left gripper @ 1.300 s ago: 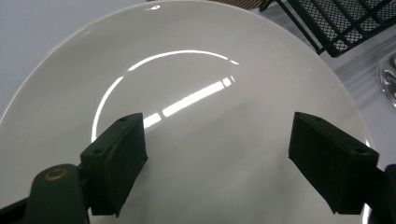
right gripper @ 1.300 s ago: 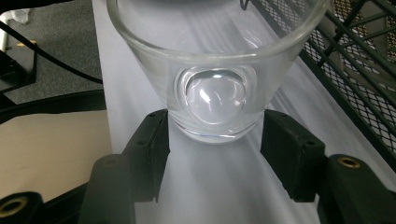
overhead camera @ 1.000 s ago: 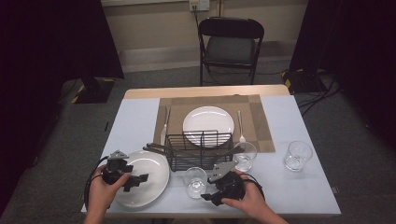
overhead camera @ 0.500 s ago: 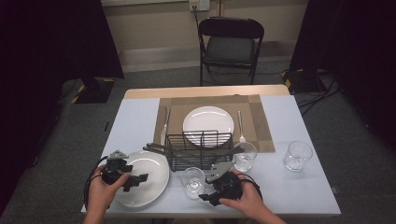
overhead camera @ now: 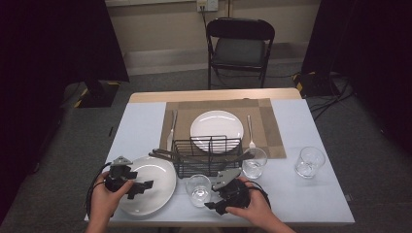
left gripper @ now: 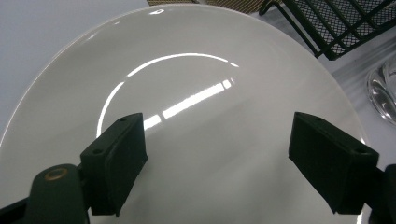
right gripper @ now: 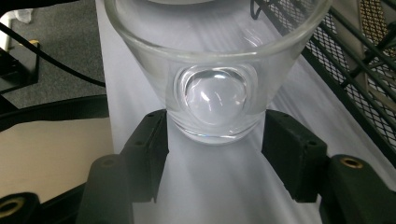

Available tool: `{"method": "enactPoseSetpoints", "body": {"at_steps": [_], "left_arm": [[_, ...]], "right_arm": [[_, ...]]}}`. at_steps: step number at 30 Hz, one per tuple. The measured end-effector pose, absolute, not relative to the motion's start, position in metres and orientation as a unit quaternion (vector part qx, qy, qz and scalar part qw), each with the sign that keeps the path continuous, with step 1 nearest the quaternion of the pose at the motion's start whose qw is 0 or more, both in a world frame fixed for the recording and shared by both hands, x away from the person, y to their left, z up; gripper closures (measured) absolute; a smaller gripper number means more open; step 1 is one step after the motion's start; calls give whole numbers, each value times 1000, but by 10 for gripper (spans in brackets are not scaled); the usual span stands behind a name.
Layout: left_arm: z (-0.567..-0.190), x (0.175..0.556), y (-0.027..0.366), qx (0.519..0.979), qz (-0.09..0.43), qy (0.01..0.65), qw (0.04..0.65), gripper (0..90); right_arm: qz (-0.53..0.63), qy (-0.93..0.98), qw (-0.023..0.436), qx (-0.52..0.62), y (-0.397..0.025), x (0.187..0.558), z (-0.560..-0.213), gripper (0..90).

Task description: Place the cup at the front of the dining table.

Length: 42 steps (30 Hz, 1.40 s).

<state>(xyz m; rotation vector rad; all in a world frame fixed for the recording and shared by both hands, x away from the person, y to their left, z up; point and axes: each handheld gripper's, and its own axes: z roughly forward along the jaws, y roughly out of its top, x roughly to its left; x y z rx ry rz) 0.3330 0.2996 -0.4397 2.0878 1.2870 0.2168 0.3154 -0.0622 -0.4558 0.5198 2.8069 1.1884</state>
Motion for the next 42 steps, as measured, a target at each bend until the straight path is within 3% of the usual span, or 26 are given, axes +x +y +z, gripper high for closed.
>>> {"method": "enactPoseSetpoints", "body": {"at_steps": [42], "left_arm": [[-438, 332, 300, 802, 82, 490, 331, 188]], "right_arm": [[387, 908, 23, 160, -49, 314, -457, 414]]}}
